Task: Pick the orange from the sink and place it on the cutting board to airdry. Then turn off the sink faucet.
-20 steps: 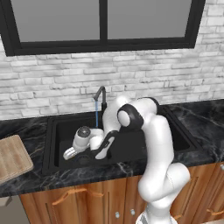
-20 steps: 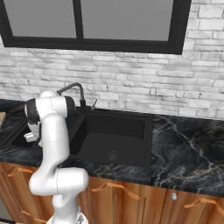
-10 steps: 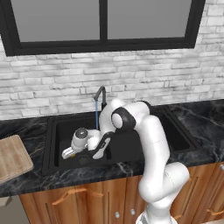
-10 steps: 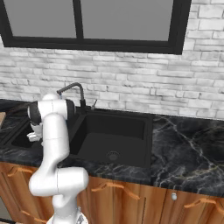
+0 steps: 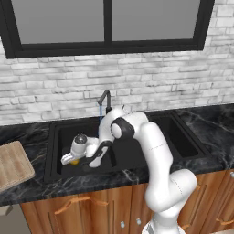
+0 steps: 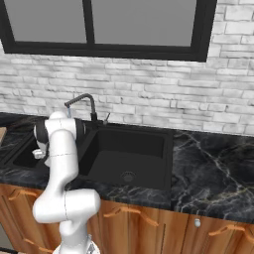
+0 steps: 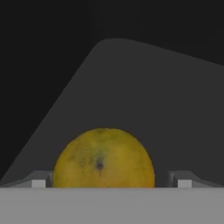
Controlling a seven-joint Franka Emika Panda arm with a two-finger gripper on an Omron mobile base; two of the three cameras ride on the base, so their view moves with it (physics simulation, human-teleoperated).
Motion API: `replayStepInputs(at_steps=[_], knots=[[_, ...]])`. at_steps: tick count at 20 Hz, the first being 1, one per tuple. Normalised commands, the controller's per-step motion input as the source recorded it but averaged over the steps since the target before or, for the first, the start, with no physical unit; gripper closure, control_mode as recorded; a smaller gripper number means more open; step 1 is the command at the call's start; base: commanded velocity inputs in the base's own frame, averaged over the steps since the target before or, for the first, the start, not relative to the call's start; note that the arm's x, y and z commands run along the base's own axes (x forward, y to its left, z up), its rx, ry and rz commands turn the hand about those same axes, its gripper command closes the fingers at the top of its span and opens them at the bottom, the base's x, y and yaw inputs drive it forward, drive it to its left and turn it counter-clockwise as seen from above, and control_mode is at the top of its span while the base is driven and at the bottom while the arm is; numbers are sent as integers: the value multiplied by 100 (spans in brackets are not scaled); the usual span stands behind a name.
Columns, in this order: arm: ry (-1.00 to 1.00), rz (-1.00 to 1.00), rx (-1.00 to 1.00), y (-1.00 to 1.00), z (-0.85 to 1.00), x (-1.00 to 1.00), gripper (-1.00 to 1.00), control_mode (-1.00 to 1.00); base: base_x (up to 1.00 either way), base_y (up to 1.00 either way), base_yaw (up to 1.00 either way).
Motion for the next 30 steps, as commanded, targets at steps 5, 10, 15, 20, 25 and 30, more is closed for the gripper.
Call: replayStepInputs(at_steps=[5, 10, 15, 20, 25, 30], knots=[[7, -5, 0, 23, -22, 43, 100, -100, 0, 0, 0], [10, -8, -1, 3, -14, 15, 100, -100, 0, 0, 0], [6, -8, -2, 9, 10, 4, 100, -100, 0, 0, 0], [0, -1, -3, 5, 47, 0, 100, -100, 0, 0, 0], [0, 0, -1, 1, 57, -13, 100, -100, 0, 0, 0], [0, 0, 0, 0, 62, -26, 100, -100, 0, 0, 0]])
